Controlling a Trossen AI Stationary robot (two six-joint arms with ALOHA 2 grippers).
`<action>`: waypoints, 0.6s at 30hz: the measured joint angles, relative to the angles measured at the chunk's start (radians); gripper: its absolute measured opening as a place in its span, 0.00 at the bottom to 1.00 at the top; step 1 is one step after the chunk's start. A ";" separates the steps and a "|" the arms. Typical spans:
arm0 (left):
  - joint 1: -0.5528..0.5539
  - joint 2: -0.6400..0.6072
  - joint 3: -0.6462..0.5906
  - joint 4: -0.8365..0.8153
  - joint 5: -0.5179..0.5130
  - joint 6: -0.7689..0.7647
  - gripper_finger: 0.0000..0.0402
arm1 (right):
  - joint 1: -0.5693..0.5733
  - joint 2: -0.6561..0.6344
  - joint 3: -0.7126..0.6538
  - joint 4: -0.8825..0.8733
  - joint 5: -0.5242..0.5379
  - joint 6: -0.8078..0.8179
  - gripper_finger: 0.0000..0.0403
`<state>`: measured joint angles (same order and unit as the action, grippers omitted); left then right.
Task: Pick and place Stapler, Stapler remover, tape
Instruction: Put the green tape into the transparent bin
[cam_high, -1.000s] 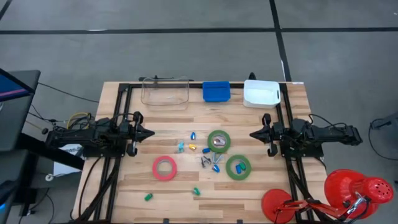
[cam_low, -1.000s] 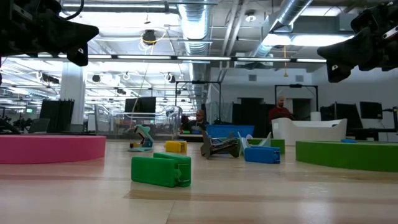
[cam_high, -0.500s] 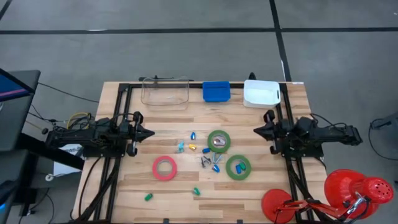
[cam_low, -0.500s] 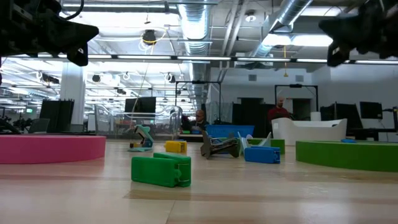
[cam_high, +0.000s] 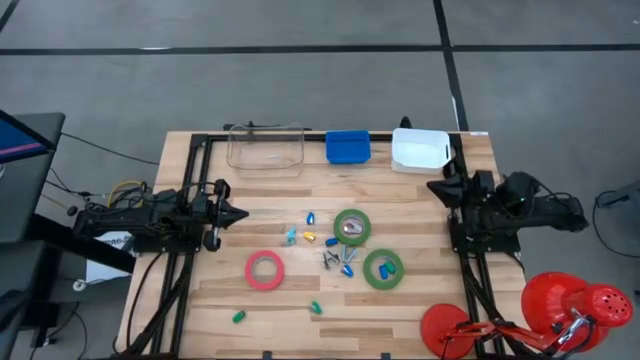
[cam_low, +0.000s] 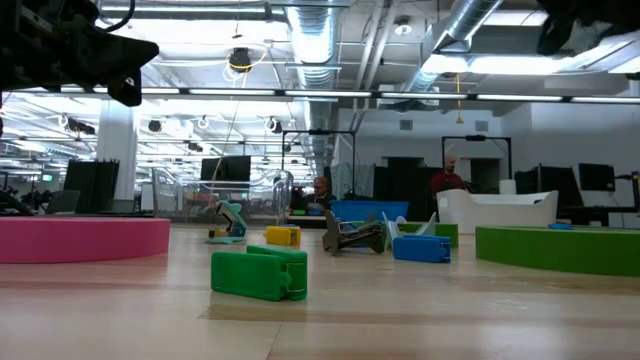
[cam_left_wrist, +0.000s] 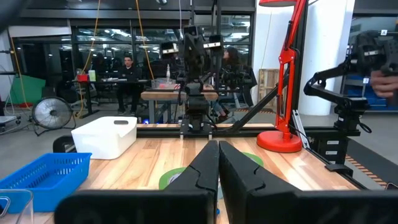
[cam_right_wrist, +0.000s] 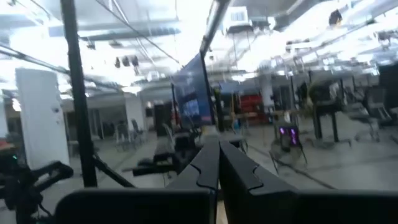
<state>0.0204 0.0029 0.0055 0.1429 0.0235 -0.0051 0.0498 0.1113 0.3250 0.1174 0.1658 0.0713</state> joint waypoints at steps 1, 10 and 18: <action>0.000 0.000 0.000 0.000 0.000 0.000 0.01 | 0.000 0.020 0.028 -0.023 0.004 0.000 0.00; 0.000 0.000 0.000 0.000 0.000 0.000 0.01 | 0.000 0.216 0.269 -0.130 0.020 0.014 0.00; 0.000 0.000 0.000 0.000 0.000 0.000 0.01 | 0.000 0.366 0.448 -0.225 0.020 0.016 0.00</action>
<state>0.0202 0.0027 0.0059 0.1432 0.0235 -0.0051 0.0498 0.4769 0.7726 -0.1078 0.1858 0.0872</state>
